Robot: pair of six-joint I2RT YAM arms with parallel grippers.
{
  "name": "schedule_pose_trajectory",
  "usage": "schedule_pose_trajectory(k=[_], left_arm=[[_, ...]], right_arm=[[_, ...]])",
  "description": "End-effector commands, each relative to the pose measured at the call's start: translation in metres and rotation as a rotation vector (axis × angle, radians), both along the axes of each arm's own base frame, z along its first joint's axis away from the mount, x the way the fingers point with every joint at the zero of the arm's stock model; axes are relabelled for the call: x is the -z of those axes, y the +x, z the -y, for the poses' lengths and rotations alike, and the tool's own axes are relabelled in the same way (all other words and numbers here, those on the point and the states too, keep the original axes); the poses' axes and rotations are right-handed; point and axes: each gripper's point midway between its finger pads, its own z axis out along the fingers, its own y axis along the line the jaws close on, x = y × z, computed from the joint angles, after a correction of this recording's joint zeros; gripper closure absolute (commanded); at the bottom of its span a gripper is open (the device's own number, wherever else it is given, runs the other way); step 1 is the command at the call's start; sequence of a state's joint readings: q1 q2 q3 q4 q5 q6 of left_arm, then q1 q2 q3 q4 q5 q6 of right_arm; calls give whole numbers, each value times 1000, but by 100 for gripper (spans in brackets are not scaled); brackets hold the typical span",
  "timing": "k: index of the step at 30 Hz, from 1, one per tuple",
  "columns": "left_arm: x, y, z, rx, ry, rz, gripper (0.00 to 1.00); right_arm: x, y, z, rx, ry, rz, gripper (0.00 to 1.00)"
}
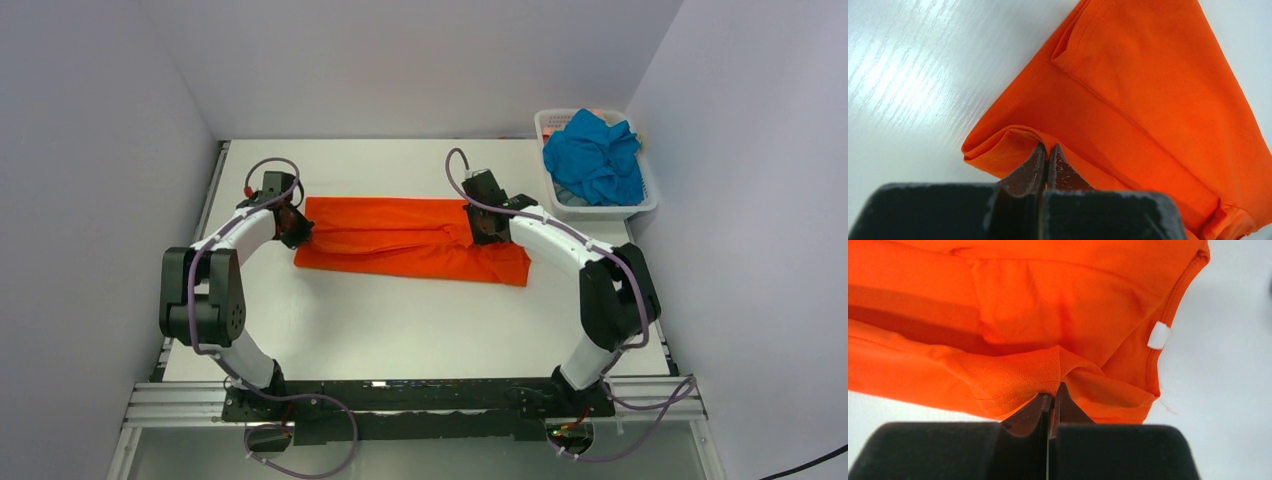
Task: Fold and stack the t-shirts
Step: Fold the other side of the tshirt into a rectangle
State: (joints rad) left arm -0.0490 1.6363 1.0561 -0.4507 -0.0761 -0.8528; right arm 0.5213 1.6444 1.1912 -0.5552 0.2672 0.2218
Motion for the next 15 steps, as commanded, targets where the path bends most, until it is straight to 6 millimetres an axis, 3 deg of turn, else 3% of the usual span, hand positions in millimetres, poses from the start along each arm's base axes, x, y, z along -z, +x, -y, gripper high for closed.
schedule_pose_trajectory(k=[1, 4, 6, 7, 9, 11, 13, 15], left_arm=[[-9, 22, -4, -19, 15, 32, 100], [-6, 29, -3, -8, 16, 17, 100], [-4, 33, -4, -8, 19, 5, 100], [-3, 35, -5, -9, 21, 3, 93], [-2, 39, -7, -13, 31, 3, 63], [-6, 44, -11, -19, 42, 13, 44], [-16, 50, -13, -16, 41, 34, 28], [-32, 56, -14, -3, 42, 63, 3]], right_arm=[[-9, 34, 2, -4, -3, 44, 100], [-1, 44, 4, -1, -8, 24, 100], [3, 51, 3, -3, -10, 20, 94], [6, 55, 4, -5, -14, 17, 88], [10, 68, 5, 4, -25, 38, 84], [8, 89, 11, 44, -31, 90, 79], [2, 110, 19, 93, -56, 148, 62], [-6, 118, 27, 127, -85, 171, 55]])
